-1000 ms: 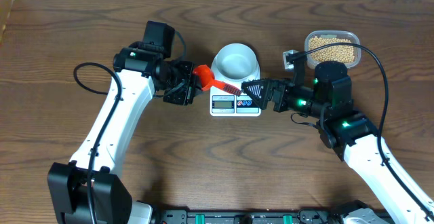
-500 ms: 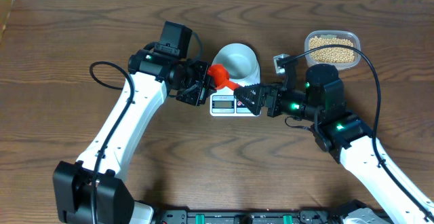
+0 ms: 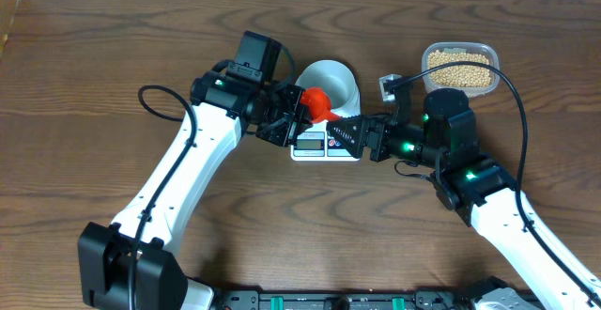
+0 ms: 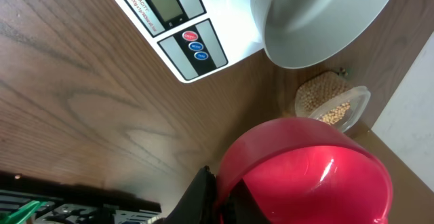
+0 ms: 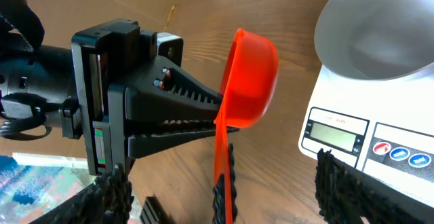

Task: Scoop item into bowl and weigh 50g on scale
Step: 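Close the right gripper on the scoop handle held by the left gripper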

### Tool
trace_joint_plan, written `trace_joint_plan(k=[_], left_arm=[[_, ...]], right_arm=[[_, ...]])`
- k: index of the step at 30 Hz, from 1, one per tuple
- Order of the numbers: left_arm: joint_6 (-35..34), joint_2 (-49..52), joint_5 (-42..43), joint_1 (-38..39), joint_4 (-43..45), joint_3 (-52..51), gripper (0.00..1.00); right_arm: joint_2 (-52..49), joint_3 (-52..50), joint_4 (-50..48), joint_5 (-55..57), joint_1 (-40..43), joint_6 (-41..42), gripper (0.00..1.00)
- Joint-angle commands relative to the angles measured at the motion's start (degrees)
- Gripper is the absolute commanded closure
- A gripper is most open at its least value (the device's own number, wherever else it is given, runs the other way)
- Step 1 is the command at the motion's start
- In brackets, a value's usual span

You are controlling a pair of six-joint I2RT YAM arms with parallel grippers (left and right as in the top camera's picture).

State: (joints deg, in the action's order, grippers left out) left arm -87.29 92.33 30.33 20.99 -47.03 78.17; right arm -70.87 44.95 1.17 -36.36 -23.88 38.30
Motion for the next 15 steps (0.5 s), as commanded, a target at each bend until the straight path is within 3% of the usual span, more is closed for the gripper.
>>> trace_joint_plan(k=[1,6,15], left_arm=[[-1.2,-0.9,0.1,0.4,0.0,0.2,0.93],[-1.2,-0.9,0.1,0.4,0.0,0.2,0.93],[-1.2,-0.9,0.1,1.0,0.0,0.2,0.93]], right_arm=[[0.0,1.0,-0.2,0.5,-0.5,-0.7,0.22],[0.0,1.0,-0.2,1.5,-0.5,-0.7,0.36],[0.0,1.0,-0.2,1.8,-0.6,-0.7,0.38]])
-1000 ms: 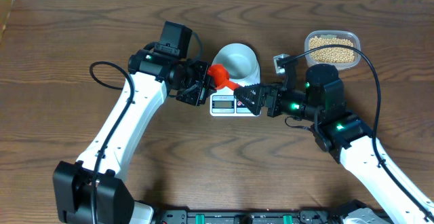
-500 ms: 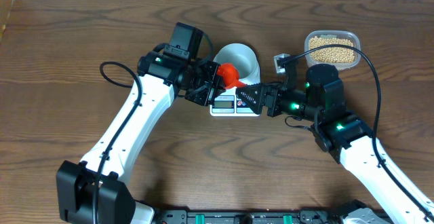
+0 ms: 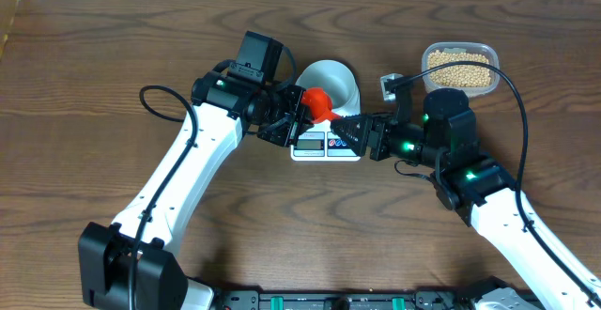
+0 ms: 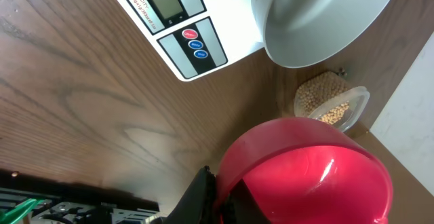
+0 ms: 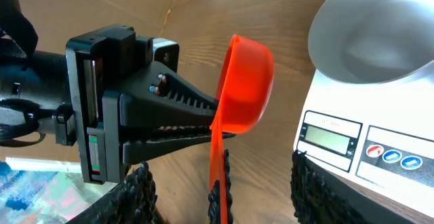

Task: Scoop item into bowl and weigh 50g on scale
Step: 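Close the right gripper on the scoop handle held by the left gripper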

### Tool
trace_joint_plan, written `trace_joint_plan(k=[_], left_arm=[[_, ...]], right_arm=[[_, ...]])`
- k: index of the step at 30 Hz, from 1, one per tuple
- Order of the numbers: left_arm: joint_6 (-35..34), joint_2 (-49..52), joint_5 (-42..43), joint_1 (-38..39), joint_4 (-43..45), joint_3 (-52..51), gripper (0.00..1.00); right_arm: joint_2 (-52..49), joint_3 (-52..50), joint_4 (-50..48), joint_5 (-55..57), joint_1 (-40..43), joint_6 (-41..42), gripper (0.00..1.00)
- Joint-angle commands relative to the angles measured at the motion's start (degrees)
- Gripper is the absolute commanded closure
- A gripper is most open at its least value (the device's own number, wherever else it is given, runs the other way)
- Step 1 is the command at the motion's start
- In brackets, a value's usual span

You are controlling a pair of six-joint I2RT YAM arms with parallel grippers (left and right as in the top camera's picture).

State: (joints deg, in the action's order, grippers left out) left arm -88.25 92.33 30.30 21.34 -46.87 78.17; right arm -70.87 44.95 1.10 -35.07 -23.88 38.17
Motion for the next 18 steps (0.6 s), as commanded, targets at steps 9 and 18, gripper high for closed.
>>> trace_joint_plan(k=[9,18], left_arm=[[-0.4,-0.9,0.1,1.5,-0.1,0.2,0.92],[-5.2,-0.9,0.1,1.5,-0.1,0.2,0.93]], right_arm=[[0.0,1.0,-0.1,0.5,-0.6,-0.5,0.52],[0.0,1.0,-0.1,0.5,-0.6,-0.5,0.53]])
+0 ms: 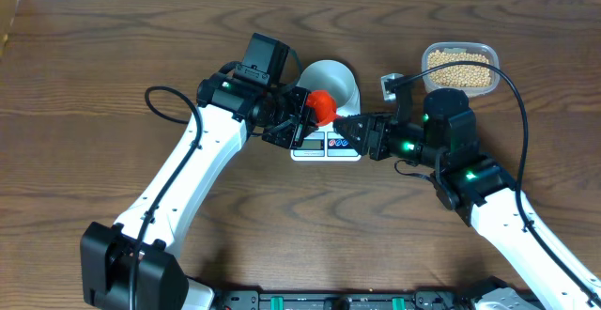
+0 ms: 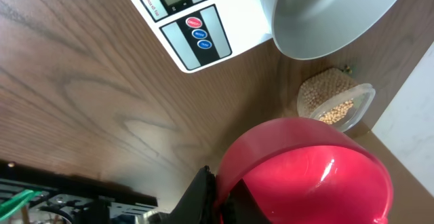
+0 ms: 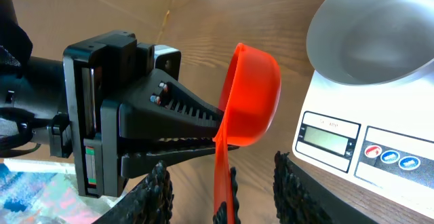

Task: Scoop item into bowl and weigh 50g on scale
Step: 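Close the right gripper on the scoop handle held by the left gripper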

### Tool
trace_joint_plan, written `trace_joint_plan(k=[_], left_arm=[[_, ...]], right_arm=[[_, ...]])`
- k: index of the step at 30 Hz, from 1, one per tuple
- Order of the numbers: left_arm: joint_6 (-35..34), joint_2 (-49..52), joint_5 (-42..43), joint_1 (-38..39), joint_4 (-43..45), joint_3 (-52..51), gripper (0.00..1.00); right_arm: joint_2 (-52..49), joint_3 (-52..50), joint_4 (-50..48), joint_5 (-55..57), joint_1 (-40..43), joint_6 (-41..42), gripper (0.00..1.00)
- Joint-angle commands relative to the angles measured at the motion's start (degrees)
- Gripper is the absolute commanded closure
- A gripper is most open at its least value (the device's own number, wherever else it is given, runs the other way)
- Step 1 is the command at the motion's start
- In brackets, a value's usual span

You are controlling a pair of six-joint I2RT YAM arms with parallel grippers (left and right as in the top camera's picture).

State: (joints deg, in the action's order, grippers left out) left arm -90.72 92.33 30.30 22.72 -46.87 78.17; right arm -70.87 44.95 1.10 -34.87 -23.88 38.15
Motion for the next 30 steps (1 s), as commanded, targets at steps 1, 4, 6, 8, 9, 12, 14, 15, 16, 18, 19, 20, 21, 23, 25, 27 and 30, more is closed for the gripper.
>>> trace_joint_plan(k=[1,4,6,8,9,12,14,15,16,18,19,20,21,23,25,27,30], left_arm=[[-3.1,-0.9,0.1,0.1,-0.1,0.2,0.92],[-5.7,-0.9,0.1,0.2,-0.1,0.2,0.93],[-7.1,-0.9,0.1,0.3,-0.1,0.2,0.92],[-8.3,-0.9,0.1,0.8,-0.1,0.2,0.93],[-8.7,-0.9,0.1,1.0,-0.1,0.2,0.93],[-10.3,-0.9,0.1,1.9,-0.1,0.2,0.92],[-11.3,-0.9,0.1,2.3,-0.1,0.2,0.93],[-11.9,-0.9,0.1,2.4,-0.1,0.2,0.93],[-12.2,-0.9,0.1,2.4,-0.1,0.2,0.93],[-12.9,-0.9,0.1,2.4,-0.1,0.2,0.92],[-13.1,-0.9,0.1,2.4,-0.1,0.2,0.93],[-13.2,-0.9,0.1,2.4,-0.1,0.2,0.93],[-13.1,-0.9,0.1,2.4,-0.1,0.2,0.93],[-13.4,-0.9,0.1,2.4,-0.2,0.2,0.93],[-14.0,-0.9,0.1,2.4,-0.2,0.2,0.93],[-14.6,-0.9,0.1,2.4,-0.1,0.2,0.93],[-14.6,-0.9,0.1,2.4,-0.2,0.2,0.93]], right_arm=[[0.0,1.0,-0.1,0.3,-0.6,-0.5,0.53],[0.0,1.0,-0.1,0.7,-0.6,-0.5,0.53],[0.0,1.0,-0.1,1.2,-0.6,-0.5,0.53],[0.0,1.0,-0.2,1.8,-0.6,-0.5,0.53],[0.0,1.0,-0.3,1.9,-0.6,-0.5,0.53],[0.0,1.0,-1.0,2.0,-0.6,-0.5,0.55],[0.0,1.0,-1.5,2.0,-0.6,-0.5,0.57],[0.0,1.0,-1.6,2.0,-0.6,-0.5,0.57],[0.0,1.0,-1.7,2.3,-0.6,-0.5,0.58],[0.0,1.0,-1.7,2.5,-0.6,-0.5,0.58],[0.0,1.0,-1.6,2.7,-0.6,-0.5,0.58],[0.0,1.0,-1.6,2.7,-0.6,-0.5,0.58],[0.0,1.0,-1.6,2.7,-0.6,-0.5,0.59],[0.0,1.0,-1.6,2.7,-0.6,-0.5,0.59],[0.0,1.0,-1.6,2.8,-0.6,-0.5,0.59],[0.0,1.0,-1.6,2.8,-0.6,-0.5,0.59],[0.0,1.0,-1.6,2.8,-0.6,-0.5,0.62]])
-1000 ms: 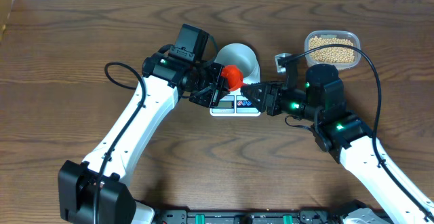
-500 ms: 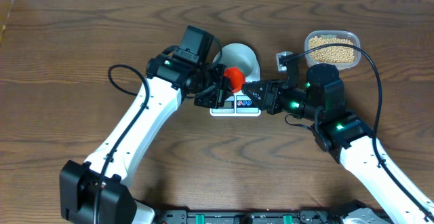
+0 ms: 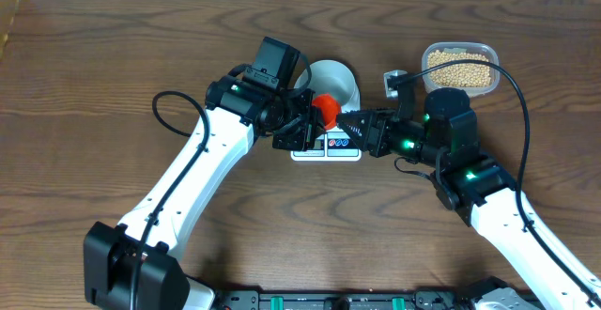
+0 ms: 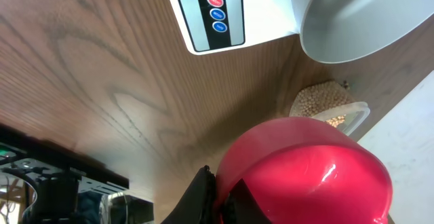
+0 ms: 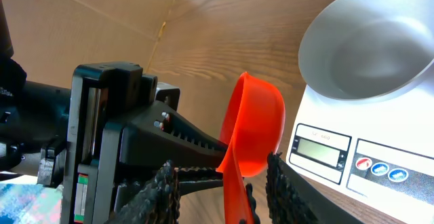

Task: Scoop item into bowl and weigh 50g on scale
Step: 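Close the right gripper on the scoop handle held by the left gripper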

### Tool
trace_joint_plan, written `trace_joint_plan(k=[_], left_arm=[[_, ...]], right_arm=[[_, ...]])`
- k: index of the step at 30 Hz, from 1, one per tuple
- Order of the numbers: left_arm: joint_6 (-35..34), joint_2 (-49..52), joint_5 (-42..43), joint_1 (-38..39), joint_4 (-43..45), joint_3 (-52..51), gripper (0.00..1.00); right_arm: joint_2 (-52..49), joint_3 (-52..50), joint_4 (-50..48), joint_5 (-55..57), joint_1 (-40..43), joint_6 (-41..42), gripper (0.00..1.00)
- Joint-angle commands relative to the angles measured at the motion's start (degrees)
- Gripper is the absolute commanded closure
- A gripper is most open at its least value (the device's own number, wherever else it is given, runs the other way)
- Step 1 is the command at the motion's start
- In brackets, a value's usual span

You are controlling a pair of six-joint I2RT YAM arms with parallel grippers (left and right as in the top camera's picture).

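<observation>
The red scoop (image 3: 324,111) hangs over the white scale (image 3: 326,147), just in front of the empty white bowl (image 3: 335,82) standing on it. My left gripper (image 3: 302,124) is shut on the scoop; in the left wrist view the scoop's cup (image 4: 308,173) fills the lower right. My right gripper (image 5: 220,166) is open. Its fingers (image 5: 283,187) stand on either side of the scoop's handle (image 5: 237,193) without touching it. In the overhead view my right gripper (image 3: 355,125) meets the scoop from the right. A clear tub of beans (image 3: 460,67) sits at the back right.
The scale's display and buttons (image 5: 352,161) face the front edge. The left gripper's black body (image 5: 129,132) lies close ahead of my right fingers. A small grey clip-like part (image 3: 392,81) is between bowl and tub. Bare wood surrounds them.
My left gripper has shifted a little to the right with the scoop, over the scale's front. The right fingers stand closer together around the scoop's handle.
The left gripper held the red scoop left of the scale, with the right fingers spread wide around its handle. At each later moment the right fingers stood narrower. By now the scoop sits further right and the gaps beside the handle are small.
</observation>
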State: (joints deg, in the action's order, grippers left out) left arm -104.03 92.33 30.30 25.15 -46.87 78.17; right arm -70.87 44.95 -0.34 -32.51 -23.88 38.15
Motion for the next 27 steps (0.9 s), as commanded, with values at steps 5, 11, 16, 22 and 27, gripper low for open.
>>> trace_joint_plan(k=[5,11,16,22,27], left_arm=[[-1.3,-0.9,0.1,0.0,-0.1,0.2,0.93],[-1.3,-0.9,0.1,0.0,-0.1,0.2,0.93],[-1.3,-0.9,0.1,0.0,-0.1,0.2,0.93],[-1.3,-0.9,0.1,0.0,-0.2,0.2,0.93],[-1.3,-0.9,0.1,0.0,-0.2,0.2,0.93]], right_arm=[[0.0,1.0,-0.1,0.5,-0.6,-0.5,0.66],[0.0,1.0,-0.1,0.5,-0.6,-0.5,0.84],[0.0,1.0,-0.1,0.5,-0.6,-0.5,0.92],[0.0,1.0,-0.1,0.5,-0.6,-0.5,0.93],[0.0,1.0,-0.1,0.5,-0.6,-0.5,0.82]])
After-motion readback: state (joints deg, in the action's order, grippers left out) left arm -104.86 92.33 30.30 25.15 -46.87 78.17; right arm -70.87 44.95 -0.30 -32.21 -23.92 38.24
